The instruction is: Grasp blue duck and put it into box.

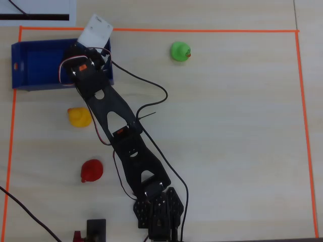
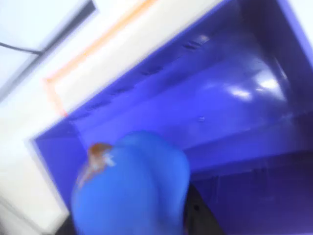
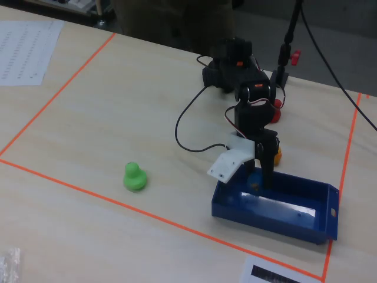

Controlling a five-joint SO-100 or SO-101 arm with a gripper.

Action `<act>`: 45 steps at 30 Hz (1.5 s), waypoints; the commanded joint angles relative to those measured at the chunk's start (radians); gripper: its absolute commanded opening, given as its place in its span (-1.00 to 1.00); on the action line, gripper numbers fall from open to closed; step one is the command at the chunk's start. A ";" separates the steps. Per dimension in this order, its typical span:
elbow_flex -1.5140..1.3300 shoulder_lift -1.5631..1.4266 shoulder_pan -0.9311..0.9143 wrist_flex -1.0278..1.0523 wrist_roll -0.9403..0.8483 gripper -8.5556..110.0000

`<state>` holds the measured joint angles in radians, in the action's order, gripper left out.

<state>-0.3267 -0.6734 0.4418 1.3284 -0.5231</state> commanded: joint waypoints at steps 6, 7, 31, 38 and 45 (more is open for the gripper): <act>-0.189 -0.402 -0.109 0.083 -0.078 -0.81; -0.302 -0.508 -0.137 0.049 -0.107 -0.85; -2.758 -2.431 -0.408 -0.327 -0.499 -0.85; -2.783 -2.600 -0.529 -0.046 -0.678 -0.85; -2.784 -2.637 -0.548 -0.026 -0.678 -0.65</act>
<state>-3.1124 -3.3103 -0.0982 1.2763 -1.1950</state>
